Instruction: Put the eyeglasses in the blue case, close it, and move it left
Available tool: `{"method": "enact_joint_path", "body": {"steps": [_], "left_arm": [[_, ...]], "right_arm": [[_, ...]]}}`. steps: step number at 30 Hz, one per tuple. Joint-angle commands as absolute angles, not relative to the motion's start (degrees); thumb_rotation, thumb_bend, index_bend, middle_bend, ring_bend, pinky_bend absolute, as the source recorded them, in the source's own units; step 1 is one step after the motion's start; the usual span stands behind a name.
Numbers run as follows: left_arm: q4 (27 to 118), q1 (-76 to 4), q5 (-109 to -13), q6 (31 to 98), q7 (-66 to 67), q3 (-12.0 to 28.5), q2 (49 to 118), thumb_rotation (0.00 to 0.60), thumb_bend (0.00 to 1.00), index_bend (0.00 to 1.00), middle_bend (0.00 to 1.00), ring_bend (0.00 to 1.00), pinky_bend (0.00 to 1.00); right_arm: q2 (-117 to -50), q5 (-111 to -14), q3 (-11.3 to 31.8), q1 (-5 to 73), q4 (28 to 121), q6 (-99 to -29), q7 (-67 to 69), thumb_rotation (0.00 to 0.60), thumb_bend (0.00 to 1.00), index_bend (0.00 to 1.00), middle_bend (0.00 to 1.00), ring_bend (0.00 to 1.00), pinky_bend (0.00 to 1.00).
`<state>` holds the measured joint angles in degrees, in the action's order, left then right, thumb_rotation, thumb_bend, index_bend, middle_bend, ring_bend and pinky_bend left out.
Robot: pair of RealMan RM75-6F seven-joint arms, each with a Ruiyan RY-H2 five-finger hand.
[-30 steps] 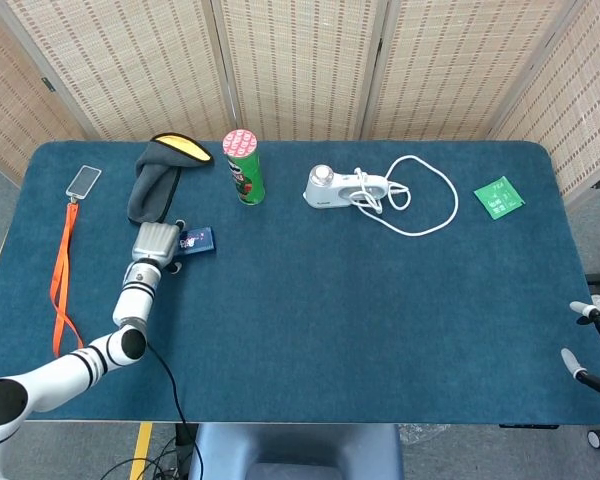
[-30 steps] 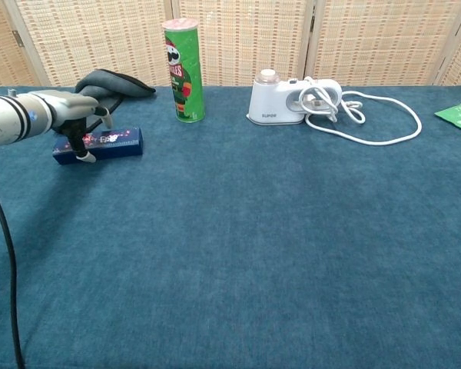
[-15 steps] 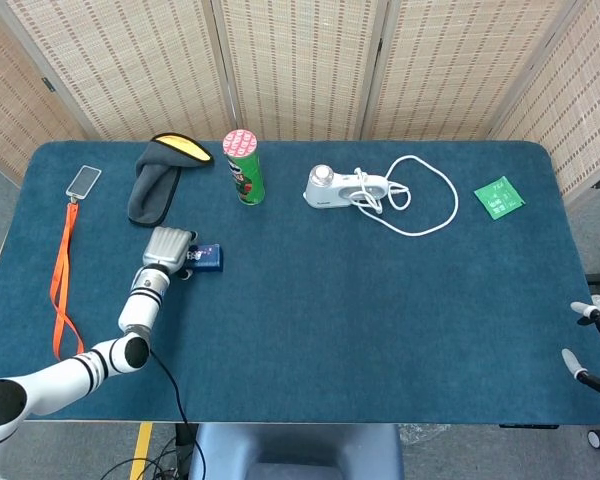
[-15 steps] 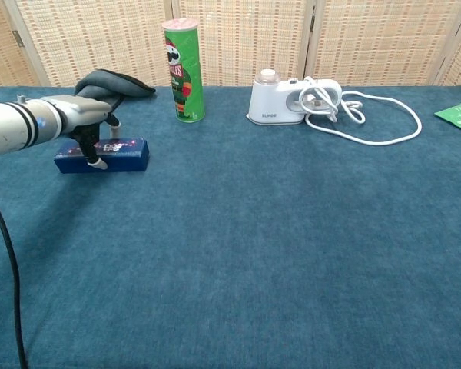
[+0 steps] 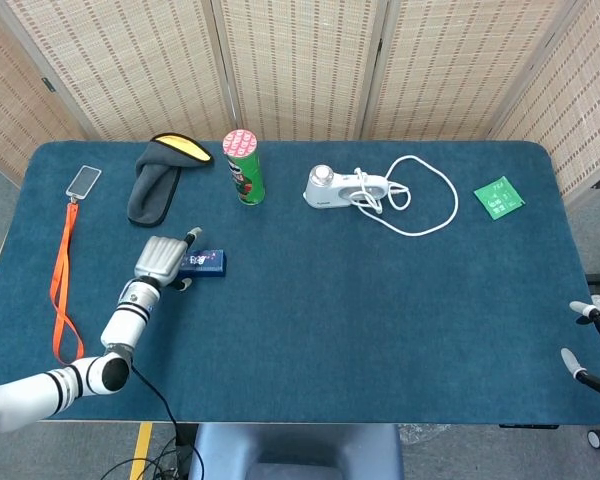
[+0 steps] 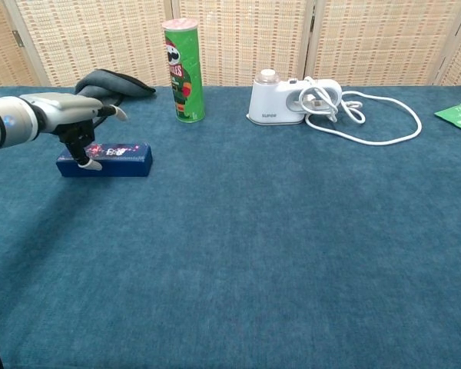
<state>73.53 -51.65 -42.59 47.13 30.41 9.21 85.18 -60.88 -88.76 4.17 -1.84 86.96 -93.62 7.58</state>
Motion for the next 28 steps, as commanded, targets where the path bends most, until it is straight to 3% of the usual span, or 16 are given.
{"method": "enact_joint_path", "body": {"steps": [1,5,10,14,28], "left_arm": [[77.9,-48.1,-46.4,52.8,26.3,9.7,82.7,0.6,0.28,0.08,0.77,0.68,0.89],[83.0,-43.4,-50.4,60.4,23.2,9.0,79.9,0.6,0.28,0.14,0.64,0.53,0.76],[87.3,-37.1,-56.9,70.3,19.8,7.4,76.8,0.6,0.28,0.19,0.52,0.45,0.63],[89.5,-31.6,-62.2,77.2,17.2,5.0,74.4,0.6,0.28,0.21,0.5,0.44,0.59],[94.6,-16.8,-73.3,90.7,11.8,-1.6,67.3,0.6,0.28,0.23,0.49,0.43,0.5]], "right_arm": [[-60.8,-88.8,4.2,-1.8,87.0,-93.6,7.5,0.6,0.27,0.25,0.41,0.37,0.27],[-60.3,-89.3,4.0,-1.3,87.1,-92.8,7.2,0.6,0.27,0.25,0.41,0.37,0.27],[-59.3,-90.0,3.7,-0.3,87.8,-91.2,8.5,0.6,0.27,0.25,0.41,0.37,0.27],[-58.9,-90.5,3.3,0.9,88.1,-89.1,9.4,0.6,0.27,0.25,0.39,0.37,0.27],[-61.1,-93.2,2.4,3.1,86.6,-87.8,10.6,0.6,0.28,0.25,0.39,0.36,0.27]]}}
